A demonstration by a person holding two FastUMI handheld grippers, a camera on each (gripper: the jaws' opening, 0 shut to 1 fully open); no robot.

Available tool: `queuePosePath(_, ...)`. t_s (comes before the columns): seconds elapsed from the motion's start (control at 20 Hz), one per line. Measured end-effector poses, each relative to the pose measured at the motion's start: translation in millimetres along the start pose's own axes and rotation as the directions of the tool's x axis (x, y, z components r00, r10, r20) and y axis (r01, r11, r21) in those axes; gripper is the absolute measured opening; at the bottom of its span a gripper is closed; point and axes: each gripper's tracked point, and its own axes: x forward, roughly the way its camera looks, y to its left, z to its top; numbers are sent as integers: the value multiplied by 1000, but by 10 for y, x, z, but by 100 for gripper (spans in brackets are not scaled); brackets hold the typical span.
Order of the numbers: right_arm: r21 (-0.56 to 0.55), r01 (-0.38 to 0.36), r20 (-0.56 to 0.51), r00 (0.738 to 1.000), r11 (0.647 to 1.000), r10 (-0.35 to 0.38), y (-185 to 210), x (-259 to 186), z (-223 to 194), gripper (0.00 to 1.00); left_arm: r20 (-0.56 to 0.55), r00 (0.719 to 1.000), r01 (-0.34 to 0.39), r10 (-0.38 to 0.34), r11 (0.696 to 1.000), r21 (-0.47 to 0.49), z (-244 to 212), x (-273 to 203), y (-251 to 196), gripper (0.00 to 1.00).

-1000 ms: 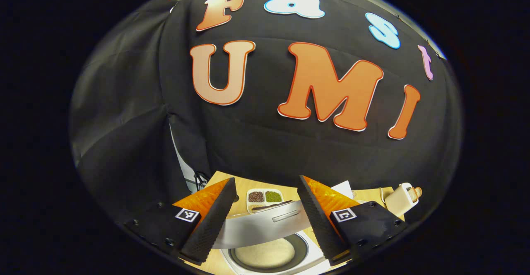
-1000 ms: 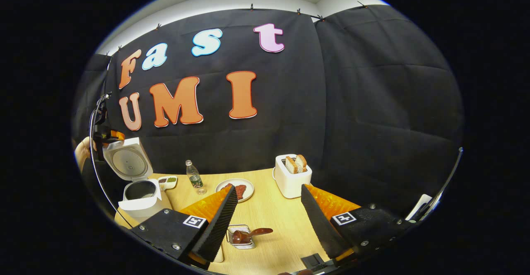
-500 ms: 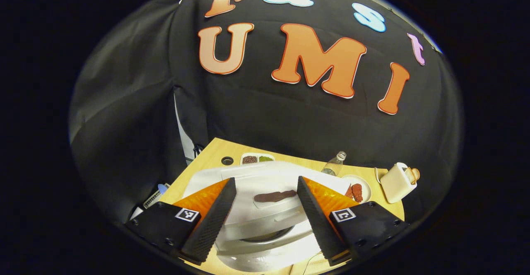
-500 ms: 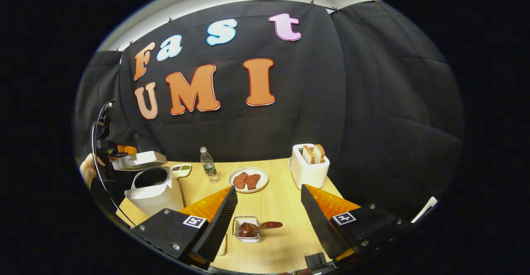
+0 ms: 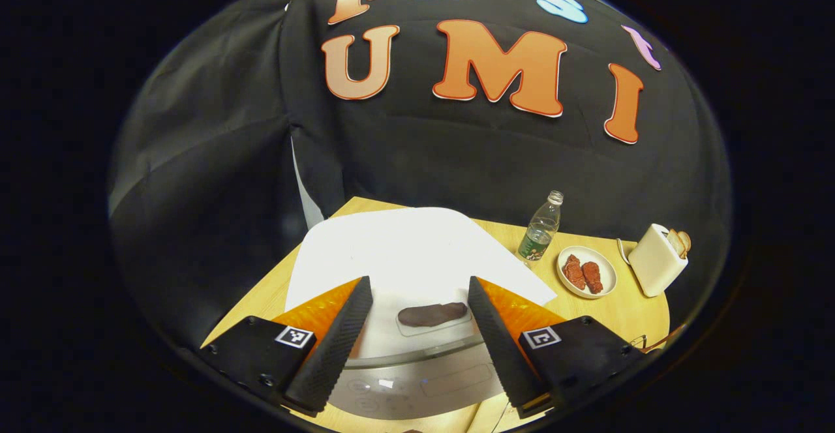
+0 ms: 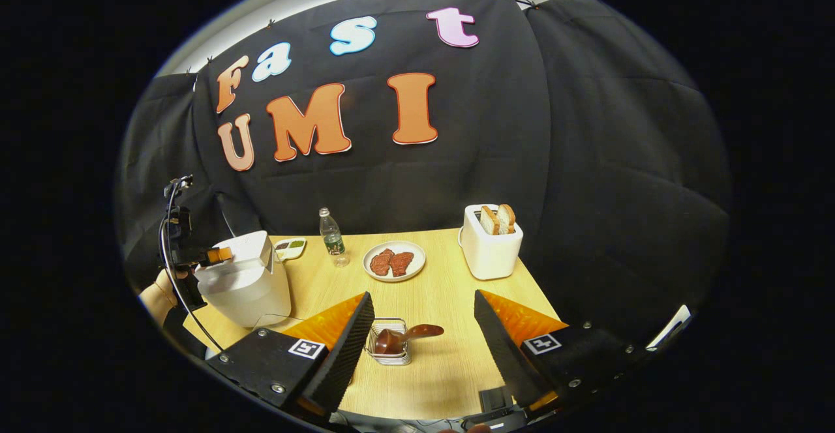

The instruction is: Close the left gripper, press the button to open the rice cooker; take a wooden spoon from the chopstick holder with the right hand, scoop a spoonful of rice and pour it into the rice cooker, then put the wooden spoon back into the chopstick holder.

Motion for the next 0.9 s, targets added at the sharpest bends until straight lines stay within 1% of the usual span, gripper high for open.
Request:
queuePosePath(0.05, 2, 2, -2, 1000, 1000, -2, -15, -9, -20, 95, 1, 1000, -5, 5, 1000, 4, -39, 19, 7, 100)
queuePosePath(0.2, 9, 7, -5, 1000, 1000, -7, -48, -44, -57, 95, -51, 998, -20, 22, 999, 39, -245, 84, 15, 100)
queuePosePath(0.25, 10, 9, -6, 1000, 1000, -9, -51, -60, -60, 95, -25, 999, -23, 24, 999, 37, -186, 89, 22, 100)
queuePosePath(0.3, 10, 12, -7, 1000, 1000, -12, -72, -66, -66, 95, -45, 999, -23, 24, 999, 29, -204, 104, 20, 100)
queuePosePath(0.4, 11, 20, -18, 1000, 1000, -19, -93, -74, -103, 95, -53, 999, -2, 5, 999, 44, -228, 134, -30, 100)
queuePosePath(0.45, 14, 19, -25, 1000, 1000, -18, -99, -74, -128, 95, -64, 998, 7, -3, 997, 73, -243, 170, -82, 100)
queuePosePath(0.5, 15, 18, -24, 1000, 1000, -18, -106, -79, -138, 95, -66, 998, 18, -12, 995, 99, -221, 188, -129, 100)
queuePosePath(0.55, 12, 22, -25, 999, 1000, -22, -121, -83, -144, 95, -62, 998, 17, -11, 994, 106, -191, 186, -156, 100)
queuePosePath(0.65, 15, 40, -28, 999, 999, -40, -173, -74, -166, 95, -58, 998, 14, -9, 995, 96, -115, 200, -146, 100)
queuePosePath(0.8, 26, 43, -19, 999, 999, -42, -164, -54, -131, 95, -82, 997, 11, -2, 994, 105, -104, 98, -114, 99)
queuePosePath(0.9, 10, 51, -1, 999, 999, -51, -159, -53, -50, 95, -49, 999, 15, -10, 996, 93, 80, -46, -80, 99)
